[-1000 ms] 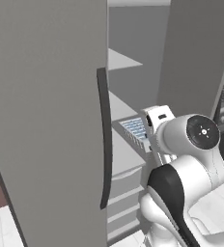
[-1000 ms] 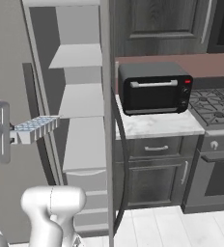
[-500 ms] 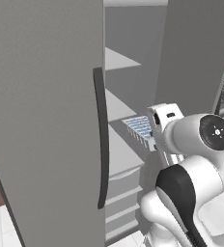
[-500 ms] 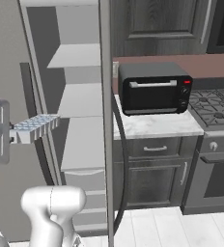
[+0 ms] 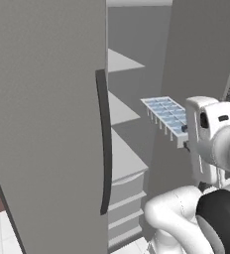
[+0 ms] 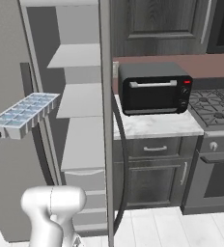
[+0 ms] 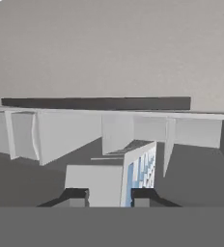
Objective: The ice cube tray has been filled with water. Take the tray and place it in the freezer to make ice. Close the freezer door after placing the tray.
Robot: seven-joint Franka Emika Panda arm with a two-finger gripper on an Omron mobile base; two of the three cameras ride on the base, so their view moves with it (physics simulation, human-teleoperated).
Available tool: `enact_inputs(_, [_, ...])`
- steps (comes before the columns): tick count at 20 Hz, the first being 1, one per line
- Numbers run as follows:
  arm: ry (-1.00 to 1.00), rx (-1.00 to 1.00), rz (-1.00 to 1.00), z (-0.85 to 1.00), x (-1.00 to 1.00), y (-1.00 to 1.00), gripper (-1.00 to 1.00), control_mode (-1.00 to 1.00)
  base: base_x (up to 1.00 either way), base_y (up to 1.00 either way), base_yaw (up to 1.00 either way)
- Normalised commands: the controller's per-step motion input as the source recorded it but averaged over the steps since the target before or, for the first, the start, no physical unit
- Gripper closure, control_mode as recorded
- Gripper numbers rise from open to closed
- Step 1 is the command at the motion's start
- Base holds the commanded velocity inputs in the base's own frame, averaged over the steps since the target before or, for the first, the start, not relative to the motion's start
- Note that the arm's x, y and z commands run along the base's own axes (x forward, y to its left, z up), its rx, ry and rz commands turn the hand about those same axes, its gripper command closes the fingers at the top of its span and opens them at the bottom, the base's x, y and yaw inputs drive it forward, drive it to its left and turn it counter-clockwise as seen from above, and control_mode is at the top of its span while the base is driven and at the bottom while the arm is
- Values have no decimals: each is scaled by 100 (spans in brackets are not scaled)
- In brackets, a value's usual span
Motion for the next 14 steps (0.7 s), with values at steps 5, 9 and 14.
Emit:
enact_inputs(5, [-29,12,0,30,9,-35,100,-100,0,0,0])
enact_inputs(9, [-12,12,1,27,59,-31,100,-100,0,0,0])
enact_inputs(14, [0,5,7,19,88,-9,100,-100,0,0,0])
